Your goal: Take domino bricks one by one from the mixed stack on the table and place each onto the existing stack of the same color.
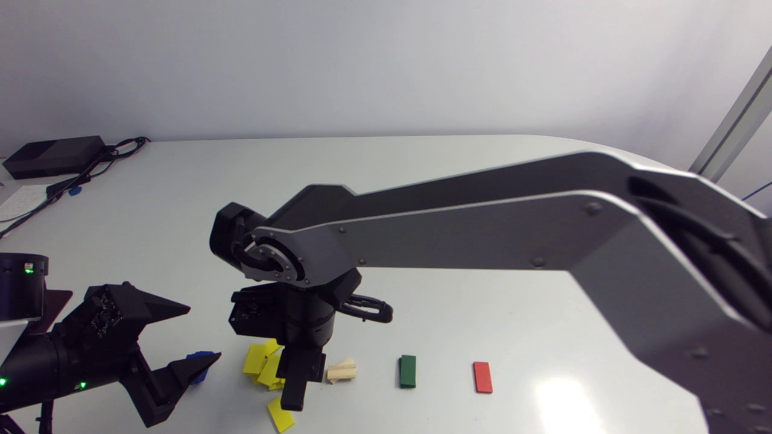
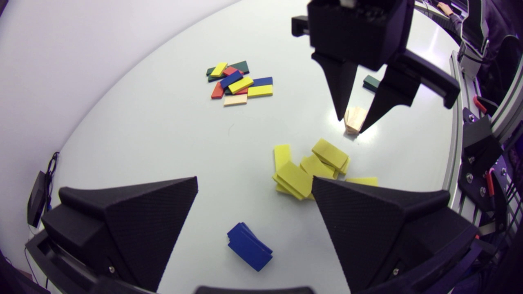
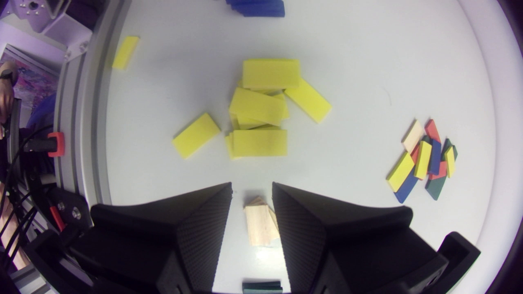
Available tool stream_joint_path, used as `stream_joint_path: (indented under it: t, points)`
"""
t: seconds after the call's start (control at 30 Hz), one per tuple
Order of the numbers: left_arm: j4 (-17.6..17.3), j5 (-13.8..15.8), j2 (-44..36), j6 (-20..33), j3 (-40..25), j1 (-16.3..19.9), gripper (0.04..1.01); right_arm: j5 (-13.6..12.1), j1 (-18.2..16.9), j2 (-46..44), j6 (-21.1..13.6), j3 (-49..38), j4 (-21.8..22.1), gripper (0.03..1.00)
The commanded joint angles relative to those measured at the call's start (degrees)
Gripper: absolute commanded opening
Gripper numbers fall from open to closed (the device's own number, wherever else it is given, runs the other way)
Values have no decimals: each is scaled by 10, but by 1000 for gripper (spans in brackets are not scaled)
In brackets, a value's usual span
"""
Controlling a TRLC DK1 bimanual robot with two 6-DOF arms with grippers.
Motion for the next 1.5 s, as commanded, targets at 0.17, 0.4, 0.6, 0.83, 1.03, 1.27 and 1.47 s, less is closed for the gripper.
stream_joint_path:
  t: [0.17,0.4,0.6,0.83,1.03,1.27,1.47]
  points:
    - [25,5,3,-31,-22,-9,992,-45,38,-12,-35,-38,18,446]
    - [44,5,9,-56,-24,0,992,-53,60,10,-82,-37,16,630]
    - [96,5,47,-76,-28,32,992,-60,62,35,-112,-28,10,669]
    - [130,5,81,-89,-23,55,993,-64,65,60,-128,-7,3,698]
    - [138,5,95,-90,-16,67,993,-64,67,63,-133,5,2,711]
    - [143,5,102,-92,-9,68,993,-63,67,71,-143,10,1,854]
    - [148,4,107,-93,-9,70,993,-63,68,73,-149,13,2,854]
